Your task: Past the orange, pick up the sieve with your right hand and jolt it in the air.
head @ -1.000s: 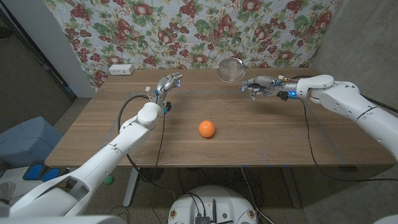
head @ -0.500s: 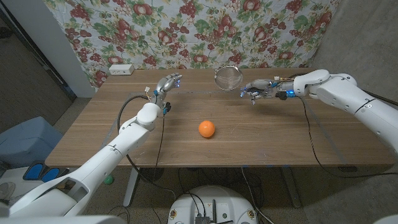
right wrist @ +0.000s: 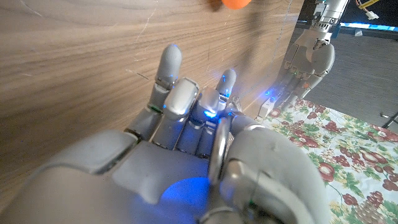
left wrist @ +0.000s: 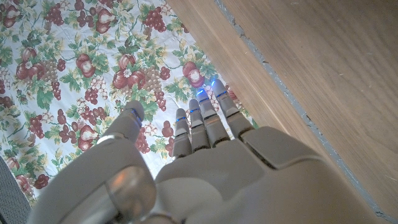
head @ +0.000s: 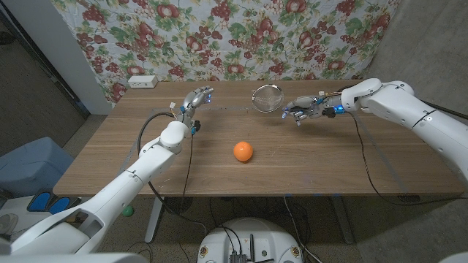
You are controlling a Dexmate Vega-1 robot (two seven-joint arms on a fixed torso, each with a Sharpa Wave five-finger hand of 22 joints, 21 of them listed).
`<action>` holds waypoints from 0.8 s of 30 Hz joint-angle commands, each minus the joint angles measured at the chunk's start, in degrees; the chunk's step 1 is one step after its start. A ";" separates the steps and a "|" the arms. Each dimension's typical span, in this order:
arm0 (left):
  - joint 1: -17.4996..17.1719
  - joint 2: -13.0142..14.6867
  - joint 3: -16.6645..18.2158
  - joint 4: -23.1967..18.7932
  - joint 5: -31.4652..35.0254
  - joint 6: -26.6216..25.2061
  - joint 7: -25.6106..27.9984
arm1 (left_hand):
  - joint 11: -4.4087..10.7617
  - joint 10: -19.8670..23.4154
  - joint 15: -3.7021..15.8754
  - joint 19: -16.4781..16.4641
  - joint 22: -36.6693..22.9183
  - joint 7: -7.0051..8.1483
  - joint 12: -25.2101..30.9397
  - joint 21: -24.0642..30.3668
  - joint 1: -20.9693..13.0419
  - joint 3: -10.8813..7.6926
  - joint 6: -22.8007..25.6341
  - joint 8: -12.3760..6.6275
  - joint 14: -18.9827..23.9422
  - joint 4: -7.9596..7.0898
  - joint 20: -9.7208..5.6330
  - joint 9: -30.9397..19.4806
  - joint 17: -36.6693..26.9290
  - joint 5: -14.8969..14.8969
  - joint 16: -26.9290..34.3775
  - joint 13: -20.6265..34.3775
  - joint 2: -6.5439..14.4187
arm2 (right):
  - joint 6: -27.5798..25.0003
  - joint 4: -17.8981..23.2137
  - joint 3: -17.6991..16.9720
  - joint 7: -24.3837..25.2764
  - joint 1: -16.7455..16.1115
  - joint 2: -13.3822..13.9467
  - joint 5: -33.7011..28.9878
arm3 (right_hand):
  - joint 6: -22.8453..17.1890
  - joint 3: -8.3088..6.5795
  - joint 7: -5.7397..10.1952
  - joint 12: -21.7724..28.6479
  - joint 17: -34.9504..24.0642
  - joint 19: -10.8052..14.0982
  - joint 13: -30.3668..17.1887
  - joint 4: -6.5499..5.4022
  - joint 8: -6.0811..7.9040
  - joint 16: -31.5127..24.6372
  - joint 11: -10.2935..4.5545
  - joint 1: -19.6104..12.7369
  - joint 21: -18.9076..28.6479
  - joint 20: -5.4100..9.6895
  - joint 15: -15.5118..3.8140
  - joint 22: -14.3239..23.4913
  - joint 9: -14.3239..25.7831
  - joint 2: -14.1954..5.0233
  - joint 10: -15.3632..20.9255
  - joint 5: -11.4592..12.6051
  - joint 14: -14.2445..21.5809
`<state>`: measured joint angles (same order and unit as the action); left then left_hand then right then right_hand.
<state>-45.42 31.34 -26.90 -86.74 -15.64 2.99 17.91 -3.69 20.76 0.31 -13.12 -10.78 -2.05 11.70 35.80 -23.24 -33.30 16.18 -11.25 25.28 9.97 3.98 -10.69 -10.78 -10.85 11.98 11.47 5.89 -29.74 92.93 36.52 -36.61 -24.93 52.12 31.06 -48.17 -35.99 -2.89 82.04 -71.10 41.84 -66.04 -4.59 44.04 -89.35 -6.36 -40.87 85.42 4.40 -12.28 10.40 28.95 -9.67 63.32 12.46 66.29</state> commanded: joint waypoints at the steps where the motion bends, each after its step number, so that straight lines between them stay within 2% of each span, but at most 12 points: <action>1: 0.09 0.07 -0.04 -0.05 -0.02 -0.35 -0.07 | -0.18 0.50 -0.25 -0.55 -0.21 0.00 0.24 -0.08 0.35 -0.50 0.80 0.16 -0.08 0.02 0.05 -0.17 -0.17 -0.27 0.34 0.10 0.05 | -3.02 -1.49 2.59 -0.94 2.12 -1.04 -2.13 | -2.43 -0.22 -3.88 -0.24 0.06 0.16 -0.04 0.07 0.01 -0.12 -2.36 -0.07 0.39 3.02 0.22 0.01 0.24 -0.36 -2.02 -0.38 -0.31; 12: 0.20 0.04 -0.19 -0.16 0.09 -0.69 -0.03 | -0.24 0.48 -0.14 -0.52 -0.21 0.01 0.23 -0.13 0.38 -0.50 0.78 0.17 -0.05 -0.01 0.04 -0.17 -0.18 -0.27 0.37 0.10 0.06 | -1.87 -3.60 2.42 -1.19 1.54 -1.76 -1.65 | -2.45 -0.31 -4.08 -0.61 0.06 0.16 -0.15 0.18 0.08 -0.13 -2.32 -0.14 0.43 3.08 0.21 0.01 0.15 -0.38 -1.97 -0.51 -0.29; 24: 0.58 -0.19 -0.41 0.27 0.08 -0.80 -0.19 | -0.16 0.47 -0.17 -0.54 -0.21 0.01 0.23 -0.17 0.35 -0.51 0.82 0.16 -0.03 0.02 0.05 -0.17 -0.17 -0.27 0.37 0.10 0.03 | -1.94 -8.33 2.92 -2.40 1.87 -3.18 -1.06 | -2.39 -0.38 -4.09 -0.88 0.07 0.15 -0.80 0.30 0.24 -0.13 -2.34 -0.19 0.51 3.03 0.22 0.01 0.14 -0.34 -1.83 -0.67 -0.22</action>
<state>-45.22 31.33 -27.08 -86.83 -15.66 2.32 17.87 -3.69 20.76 0.31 -13.13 -10.78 -1.94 11.70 35.80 -23.24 -33.30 16.29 -11.25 25.28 9.97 3.98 -10.69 -10.78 -10.85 11.98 11.47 5.89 -31.78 87.94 39.07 -38.20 -23.24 49.98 29.50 -47.87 -36.14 -3.18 81.14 -71.10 41.84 -66.47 -4.43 44.04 -89.35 -6.37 -40.87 85.61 4.40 -12.28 10.41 28.94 -9.67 63.32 11.97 66.29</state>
